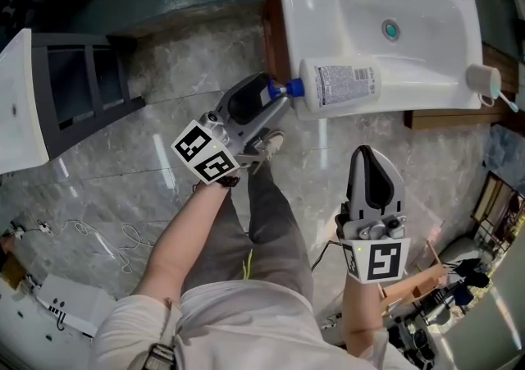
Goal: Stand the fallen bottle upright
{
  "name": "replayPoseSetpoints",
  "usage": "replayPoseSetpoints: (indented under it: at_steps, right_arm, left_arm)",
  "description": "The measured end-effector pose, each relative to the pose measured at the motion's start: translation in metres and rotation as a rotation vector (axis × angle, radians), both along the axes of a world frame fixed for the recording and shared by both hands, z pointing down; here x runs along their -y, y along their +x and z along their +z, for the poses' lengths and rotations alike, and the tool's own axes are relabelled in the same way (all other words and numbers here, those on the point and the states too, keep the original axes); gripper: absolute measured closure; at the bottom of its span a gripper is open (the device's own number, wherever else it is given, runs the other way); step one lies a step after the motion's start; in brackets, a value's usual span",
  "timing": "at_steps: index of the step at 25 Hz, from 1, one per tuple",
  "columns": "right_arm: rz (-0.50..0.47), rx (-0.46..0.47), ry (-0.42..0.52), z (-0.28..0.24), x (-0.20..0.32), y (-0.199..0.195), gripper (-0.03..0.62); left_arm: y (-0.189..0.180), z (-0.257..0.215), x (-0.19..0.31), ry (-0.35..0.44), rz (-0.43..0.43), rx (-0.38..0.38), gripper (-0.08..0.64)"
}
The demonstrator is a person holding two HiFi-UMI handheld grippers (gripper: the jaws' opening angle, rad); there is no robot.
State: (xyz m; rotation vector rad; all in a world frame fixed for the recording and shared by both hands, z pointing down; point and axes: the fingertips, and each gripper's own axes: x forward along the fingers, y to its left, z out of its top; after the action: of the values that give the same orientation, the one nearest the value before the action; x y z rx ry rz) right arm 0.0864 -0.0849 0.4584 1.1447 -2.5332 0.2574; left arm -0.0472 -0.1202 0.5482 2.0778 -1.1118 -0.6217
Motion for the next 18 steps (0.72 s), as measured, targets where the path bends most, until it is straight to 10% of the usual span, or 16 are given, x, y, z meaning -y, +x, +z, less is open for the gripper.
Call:
replayPoseSetpoints:
  at_steps: [18]
  right_arm:
    - [-0.013, 0.013, -0.018, 0.019, 0.001, 0.003, 0.555]
  left_arm:
    - [0.006, 0.000, 0.003, 0.051, -0.043, -0.247, 0.368]
